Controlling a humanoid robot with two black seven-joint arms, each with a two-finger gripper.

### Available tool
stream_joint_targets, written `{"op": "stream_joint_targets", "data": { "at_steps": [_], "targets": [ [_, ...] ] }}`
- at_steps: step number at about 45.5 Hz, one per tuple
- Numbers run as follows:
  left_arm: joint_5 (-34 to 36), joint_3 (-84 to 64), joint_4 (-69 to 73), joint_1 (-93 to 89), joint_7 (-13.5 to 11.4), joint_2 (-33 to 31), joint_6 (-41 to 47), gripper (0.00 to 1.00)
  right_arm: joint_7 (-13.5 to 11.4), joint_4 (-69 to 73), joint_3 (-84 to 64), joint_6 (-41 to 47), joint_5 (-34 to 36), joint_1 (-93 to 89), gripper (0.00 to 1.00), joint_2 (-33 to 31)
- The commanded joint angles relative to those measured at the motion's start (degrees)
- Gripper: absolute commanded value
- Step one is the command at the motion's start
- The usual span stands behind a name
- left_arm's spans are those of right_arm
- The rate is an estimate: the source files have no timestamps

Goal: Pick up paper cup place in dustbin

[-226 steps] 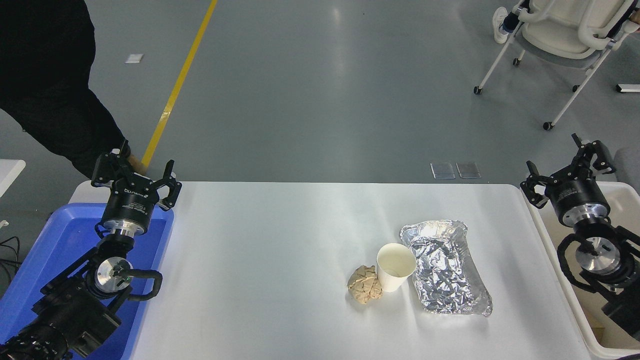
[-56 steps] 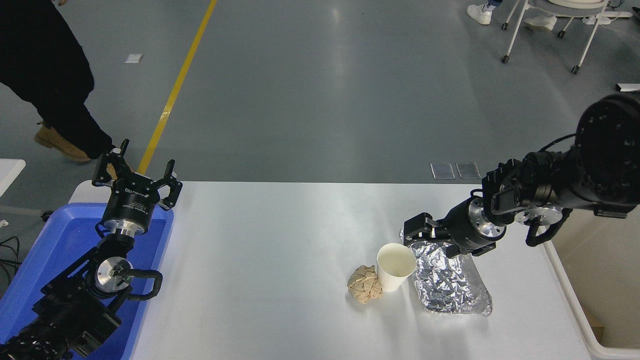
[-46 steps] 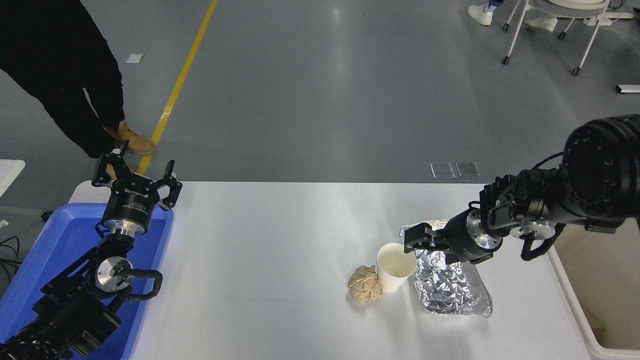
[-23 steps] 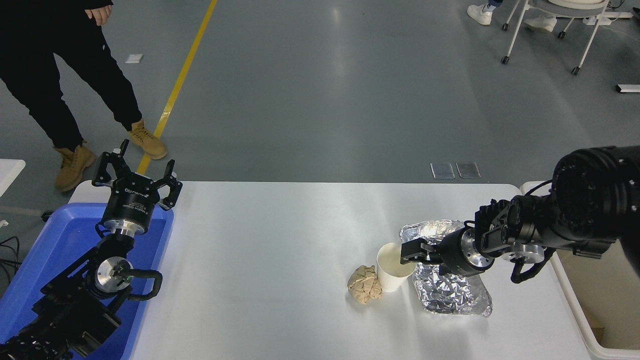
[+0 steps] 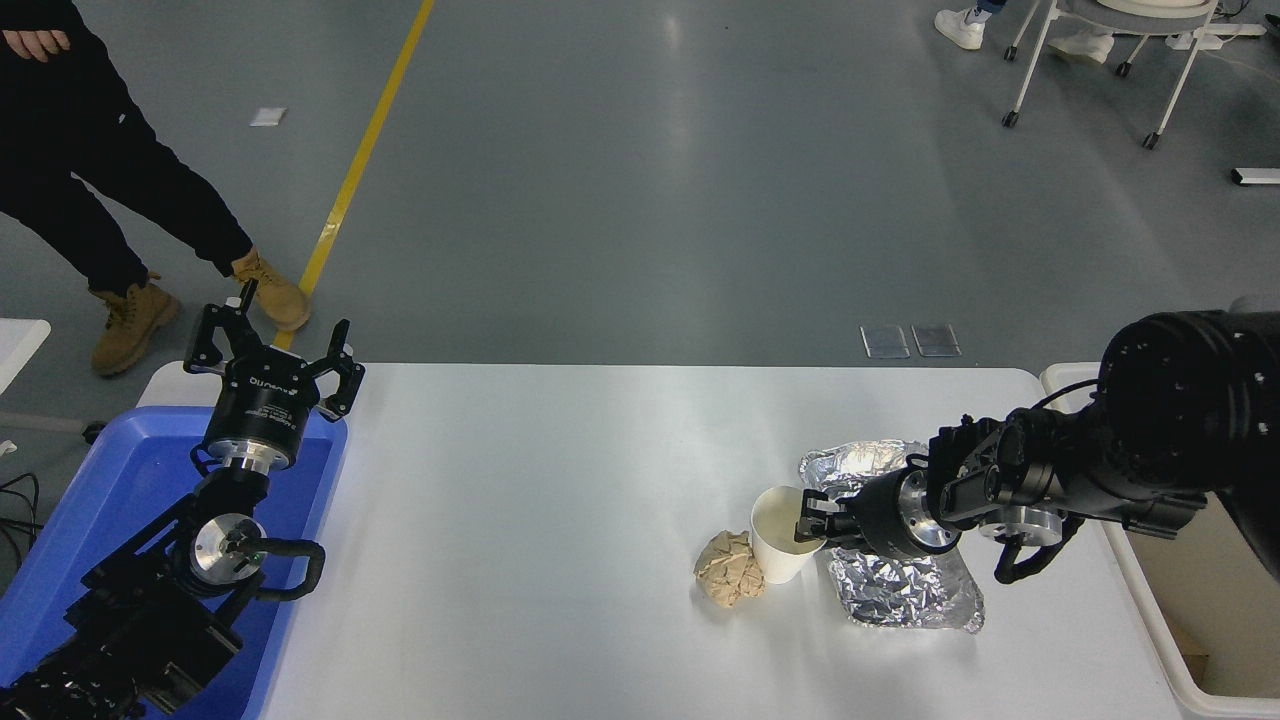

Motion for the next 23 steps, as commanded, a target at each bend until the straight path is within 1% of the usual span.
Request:
{"op": "stream_joint_targets", "data": {
  "at_steps": [1, 18, 23],
  "targets": [
    [0.0, 0.0, 0.0, 0.0, 0.0, 0.0, 0.0, 0.98, 0.19, 0.34, -0.13, -0.06, -0.28, 2.43, 0.0, 0.0],
    [0.0, 0.0, 0.0, 0.0, 0.0, 0.0, 0.0, 0.98, 0.45, 1.3, -0.49, 1.17, -0.19, 14.38, 0.0, 0.0],
    [0.0, 0.0, 0.0, 0.0, 0.0, 0.0, 0.0, 0.98, 0.54, 2.54, -0.05, 3.62, -0.37, 20.0, 0.0, 0.0]
  ]
}}
